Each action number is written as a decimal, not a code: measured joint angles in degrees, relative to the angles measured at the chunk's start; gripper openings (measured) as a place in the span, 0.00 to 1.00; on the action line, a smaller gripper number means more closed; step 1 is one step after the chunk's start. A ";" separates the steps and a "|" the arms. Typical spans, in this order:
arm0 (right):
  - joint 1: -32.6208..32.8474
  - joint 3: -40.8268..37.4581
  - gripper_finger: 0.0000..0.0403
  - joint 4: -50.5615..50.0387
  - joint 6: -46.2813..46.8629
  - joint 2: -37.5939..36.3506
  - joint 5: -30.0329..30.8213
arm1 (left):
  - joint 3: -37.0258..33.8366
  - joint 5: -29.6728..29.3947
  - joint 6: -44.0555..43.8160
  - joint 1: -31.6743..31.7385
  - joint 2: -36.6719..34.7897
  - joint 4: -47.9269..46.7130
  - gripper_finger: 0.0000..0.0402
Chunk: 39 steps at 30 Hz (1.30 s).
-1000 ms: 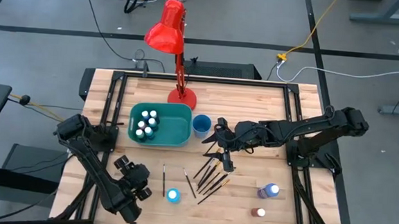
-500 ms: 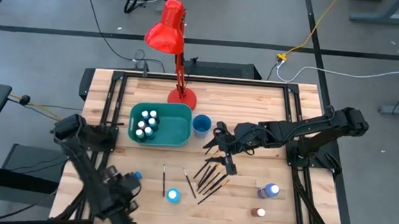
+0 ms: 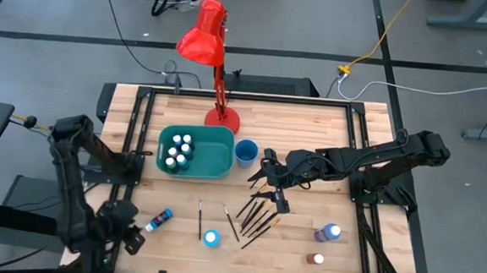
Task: Pick & Place Paint Supplies
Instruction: Put the light blue paint bottle into the green bin
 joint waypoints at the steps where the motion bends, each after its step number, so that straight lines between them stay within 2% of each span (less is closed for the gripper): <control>1: 0.00 0.00 0.56 0.01 -0.26 0.00 0.00 | -1.73 0.50 1.15 0.73 -0.15 2.76 0.47; 3: 0.00 0.00 0.56 0.02 -1.20 0.00 0.02 | -4.79 2.30 3.06 2.35 -0.17 7.94 0.47; 6: 0.00 0.00 0.56 0.02 -1.99 0.00 0.03 | -8.73 9.20 5.11 3.95 -0.17 12.47 0.47; 8: 0.01 0.00 0.56 0.02 -1.99 0.00 0.02 | -10.89 11.57 7.44 4.55 -0.17 16.54 0.47; 10: 0.00 0.00 0.56 0.02 -1.99 0.00 0.02 | -12.70 11.13 10.26 5.18 -0.17 20.06 0.47; 18: 0.00 0.00 0.56 0.02 -2.36 0.00 0.04 | -17.24 11.06 14.18 7.22 -0.21 22.11 0.47; 22: 0.02 0.00 0.56 0.00 -2.36 0.02 0.04 | -19.81 10.86 16.77 8.06 -0.21 26.76 0.47; 30: 0.00 -0.02 0.56 0.00 -2.38 0.02 0.04 | -25.32 10.92 17.95 9.18 -0.19 34.93 0.47; 34: 0.02 -0.02 0.56 0.00 -2.38 0.02 0.04 | -26.81 12.96 16.38 9.52 -0.28 36.41 0.47; 39: 0.02 -0.02 0.56 0.00 -2.40 0.02 0.04 | -27.01 12.54 15.46 9.54 -0.35 36.64 0.43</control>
